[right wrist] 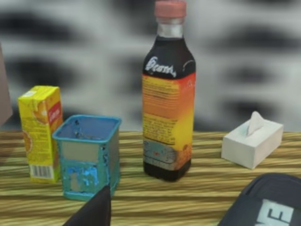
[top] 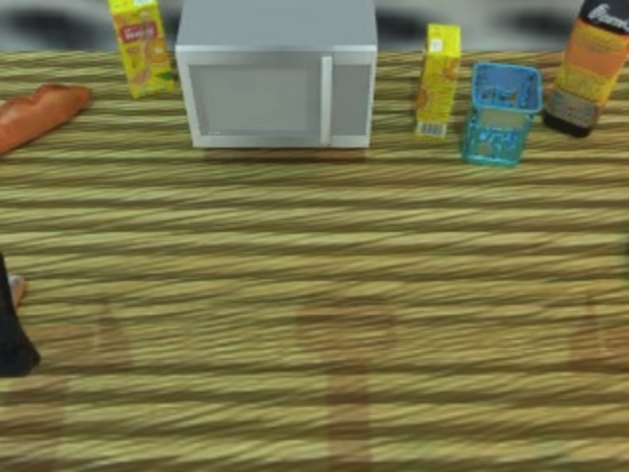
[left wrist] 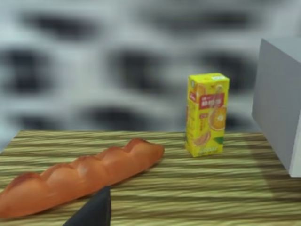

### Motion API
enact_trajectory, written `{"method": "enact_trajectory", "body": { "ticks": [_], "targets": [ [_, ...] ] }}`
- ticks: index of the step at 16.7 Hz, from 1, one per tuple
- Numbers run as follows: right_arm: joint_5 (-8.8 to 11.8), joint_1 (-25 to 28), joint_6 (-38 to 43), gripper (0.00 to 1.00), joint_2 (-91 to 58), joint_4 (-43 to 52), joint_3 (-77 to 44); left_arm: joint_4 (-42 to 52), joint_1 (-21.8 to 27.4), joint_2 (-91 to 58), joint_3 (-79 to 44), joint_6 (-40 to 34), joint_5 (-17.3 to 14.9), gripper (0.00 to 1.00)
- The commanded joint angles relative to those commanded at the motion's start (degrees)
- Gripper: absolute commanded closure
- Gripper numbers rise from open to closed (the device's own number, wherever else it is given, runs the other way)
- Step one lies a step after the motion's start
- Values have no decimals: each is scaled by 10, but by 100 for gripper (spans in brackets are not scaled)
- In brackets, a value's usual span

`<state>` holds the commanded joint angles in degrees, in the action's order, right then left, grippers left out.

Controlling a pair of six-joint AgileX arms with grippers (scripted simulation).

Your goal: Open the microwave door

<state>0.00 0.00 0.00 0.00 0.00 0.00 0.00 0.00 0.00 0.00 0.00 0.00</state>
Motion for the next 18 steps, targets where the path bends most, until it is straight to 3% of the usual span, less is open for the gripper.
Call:
{"method": "enact_trajectory", "body": {
  "ticks": [4,8,18],
  "targets": [
    [0,0,0,0,0,0,0,9,7,-17,-16,-4,5,0],
    [0,0,0,0,0,0,0,54,48,-125,-115,-33,31,0],
    [0,0,0,0,0,0,0,203,222,-706,-609,-188,137,0]
  ]
}}
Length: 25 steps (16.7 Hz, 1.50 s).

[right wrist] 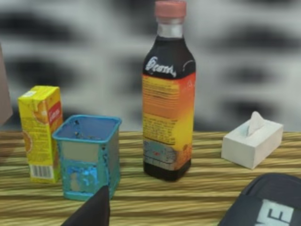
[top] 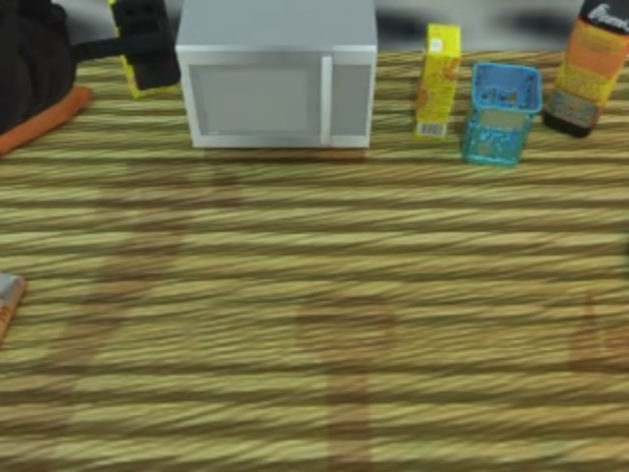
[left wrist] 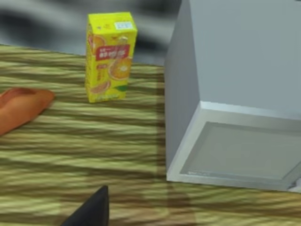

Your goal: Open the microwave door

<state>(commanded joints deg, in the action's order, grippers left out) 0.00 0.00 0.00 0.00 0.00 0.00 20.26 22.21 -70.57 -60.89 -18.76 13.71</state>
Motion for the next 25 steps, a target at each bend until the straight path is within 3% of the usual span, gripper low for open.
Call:
{"method": "enact_trajectory", "body": {
  "ticks": [6,11,19,25],
  "targets": [
    [0,0,0,0,0,0,0,85,98,-335,-274,-86,58,0],
    [0,0,0,0,0,0,0,141,149,-491,-395,-125,88,0],
    [0,0,0,0,0,0,0,150,155,-519,-417,-130,92,0],
    [0,0,0,0,0,0,0,96,128,-627,-476,-105,75,0]
  ]
}}
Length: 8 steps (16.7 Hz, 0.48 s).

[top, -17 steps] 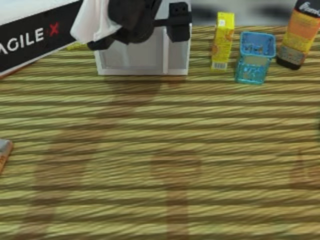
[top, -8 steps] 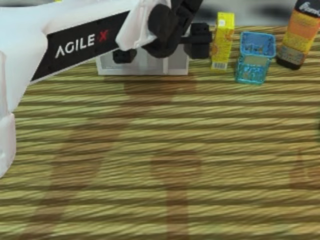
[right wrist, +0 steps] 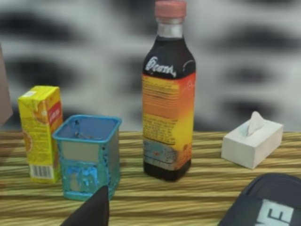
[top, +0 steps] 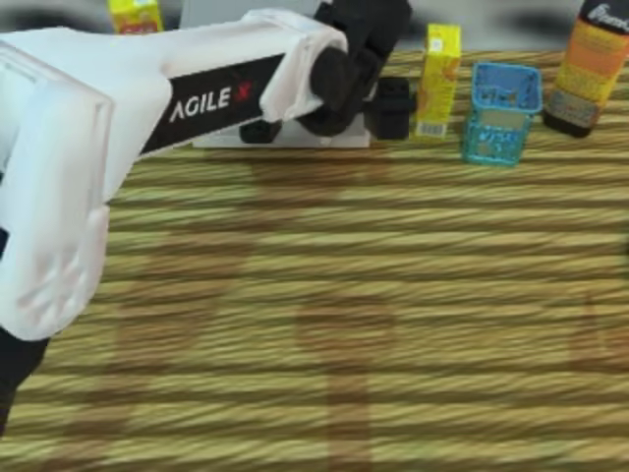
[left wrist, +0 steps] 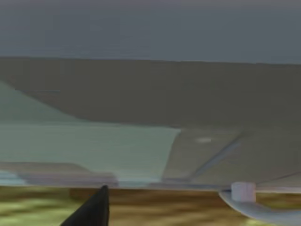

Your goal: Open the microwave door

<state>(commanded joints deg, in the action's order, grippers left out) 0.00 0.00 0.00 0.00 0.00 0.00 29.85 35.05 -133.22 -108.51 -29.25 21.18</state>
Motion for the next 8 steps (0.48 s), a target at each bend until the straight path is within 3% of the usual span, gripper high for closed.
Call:
{"method": "enact_trajectory", "body": {
  "ticks": [5,8],
  "targets": [
    [0,0,0,0,0,0,0,-13,-7,-18,-11,6,-4,0],
    [0,0,0,0,0,0,0,-13,-7,-18,-11,6,-4,23]
  ]
}}
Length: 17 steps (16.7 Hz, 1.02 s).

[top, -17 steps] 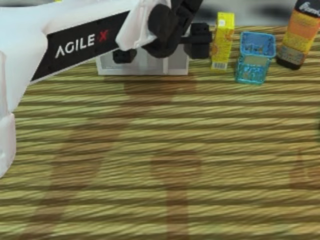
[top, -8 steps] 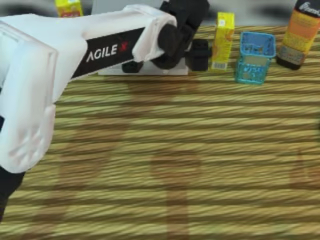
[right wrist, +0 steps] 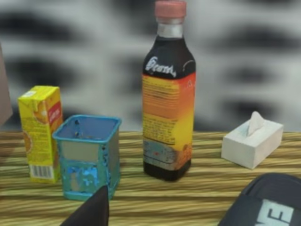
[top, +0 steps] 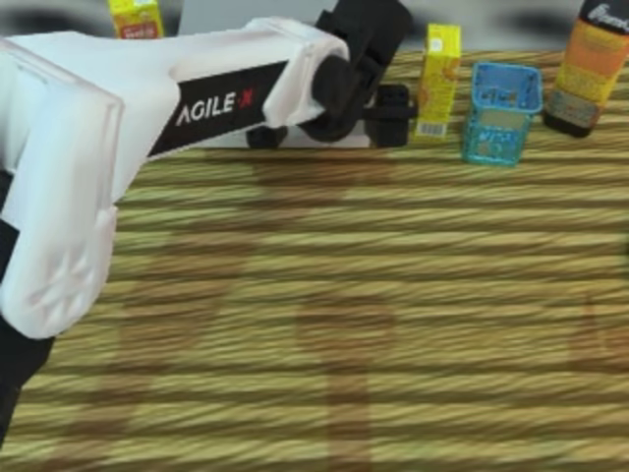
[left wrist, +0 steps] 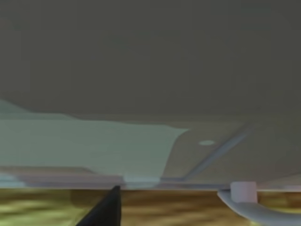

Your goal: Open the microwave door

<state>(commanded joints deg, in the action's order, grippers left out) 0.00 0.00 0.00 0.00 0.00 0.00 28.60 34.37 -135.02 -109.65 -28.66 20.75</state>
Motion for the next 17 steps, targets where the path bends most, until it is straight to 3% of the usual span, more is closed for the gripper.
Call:
{"method": "enact_trajectory", "body": {
  "ticks": [10,17],
  "targets": [
    [0,0,0,0,0,0,0,0,0,0,0,0,0,98],
    [0,0,0,0,0,0,0,0,0,0,0,0,0,100]
  ]
}}
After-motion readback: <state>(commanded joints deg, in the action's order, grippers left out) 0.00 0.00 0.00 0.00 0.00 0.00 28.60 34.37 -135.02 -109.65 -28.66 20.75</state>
